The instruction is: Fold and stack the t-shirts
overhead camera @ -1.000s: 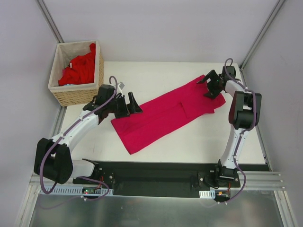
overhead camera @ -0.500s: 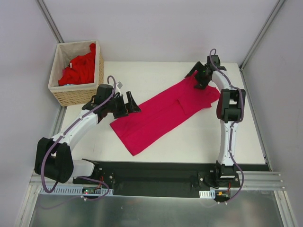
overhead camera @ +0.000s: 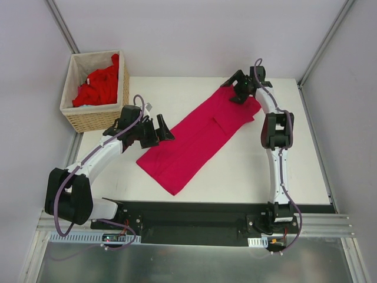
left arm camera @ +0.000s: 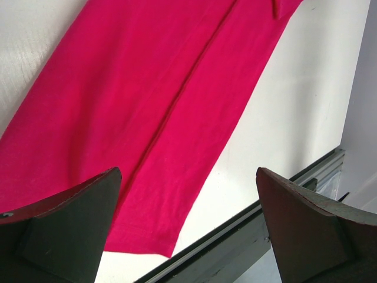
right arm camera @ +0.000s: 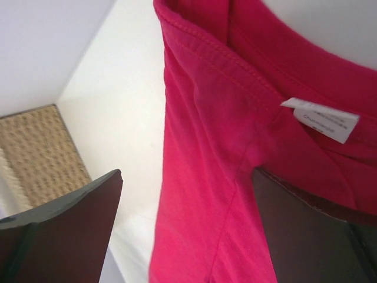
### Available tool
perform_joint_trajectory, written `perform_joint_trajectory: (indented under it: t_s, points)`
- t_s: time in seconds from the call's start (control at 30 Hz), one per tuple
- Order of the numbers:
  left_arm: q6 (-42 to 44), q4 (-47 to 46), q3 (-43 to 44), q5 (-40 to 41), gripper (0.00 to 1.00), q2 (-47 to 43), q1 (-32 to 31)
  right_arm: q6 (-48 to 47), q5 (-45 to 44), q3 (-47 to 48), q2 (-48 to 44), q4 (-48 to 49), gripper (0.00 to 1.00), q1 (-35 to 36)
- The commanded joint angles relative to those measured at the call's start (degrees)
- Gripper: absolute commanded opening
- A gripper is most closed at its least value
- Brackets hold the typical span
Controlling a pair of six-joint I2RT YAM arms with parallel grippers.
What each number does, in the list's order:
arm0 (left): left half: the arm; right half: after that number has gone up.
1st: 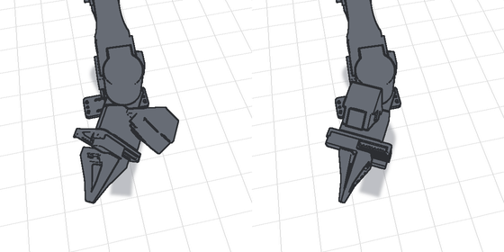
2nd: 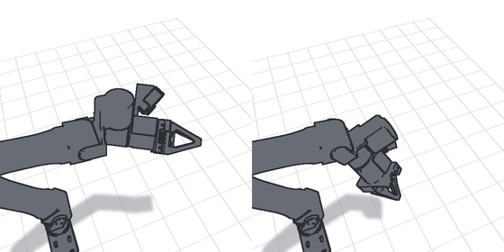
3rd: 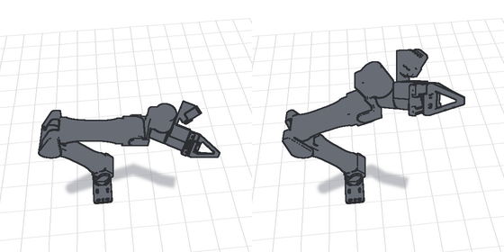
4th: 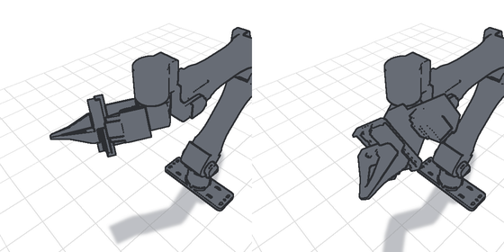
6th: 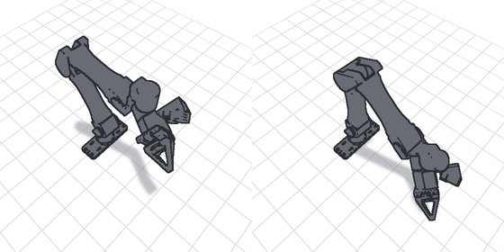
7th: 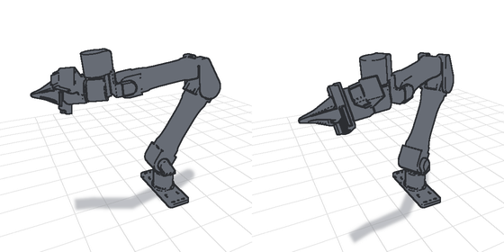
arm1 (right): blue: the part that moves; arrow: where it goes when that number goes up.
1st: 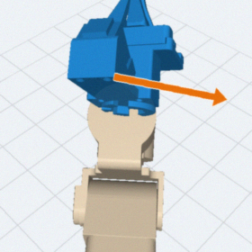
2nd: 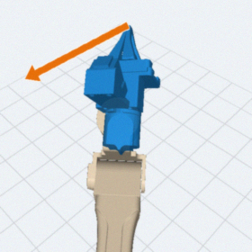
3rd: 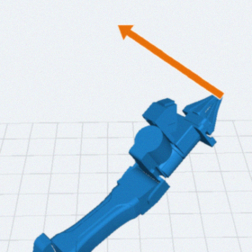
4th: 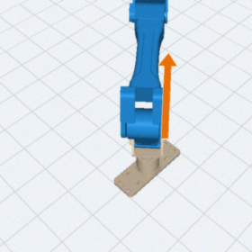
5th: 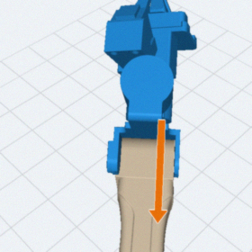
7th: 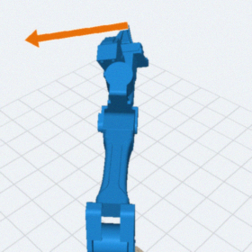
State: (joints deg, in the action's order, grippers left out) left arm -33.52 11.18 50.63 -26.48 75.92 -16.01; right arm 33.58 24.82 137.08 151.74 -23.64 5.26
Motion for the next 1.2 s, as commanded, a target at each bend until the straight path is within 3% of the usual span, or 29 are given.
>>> perform_joint_trajectory:
  t_s: [0.0,0.17,0.3,0.47,0.67,0.8,0.93,1.17]
  points:
    - [1.1,0.2,0.3,0.5,0.99,0.4,0.6,8.5,3.5,2.7,5.4,7.2,0.96,0.5]
    - [1.1,0.0,0.3,1.3,0.99,0.8,0.6,14.0,3.9,7.1,8.7,13.4,0.96,0.9]
    - [0.7,0.0,0.5,1.7,0.99,0.7,0.7,11.1,3.7,4.1,4.5,16.3,0.96,0.9]
    - [0.8,-0.5,0.3,2.5,0.99,-3.9,0.7,2.8,2.3,-9.9,-16.7,17.5,0.96,1.5]
    - [2.1,3.5,2.3,3.7,0.99,-9.9,0.8,-6.6,3.5,-19.1,-35.1,4.3,0.96,8.3]
    - [2.5,5.4,1.9,5.6,0.99,-14.4,1.2,-10.0,-1.9,-39.4,-49.4,3.2,0.96,17.7]
    - [3.4,8.9,1.9,7.1,0.99,-17.5,3.2,-10.0,-5.1,-52.1,-56.8,5.5,0.96,24.1]
    - [2.9,11.9,-0.2,9.2,0.99,-21.0,8.0,-10.3,-11.2,-61.6,-60.7,5.7,0.96,33.8]
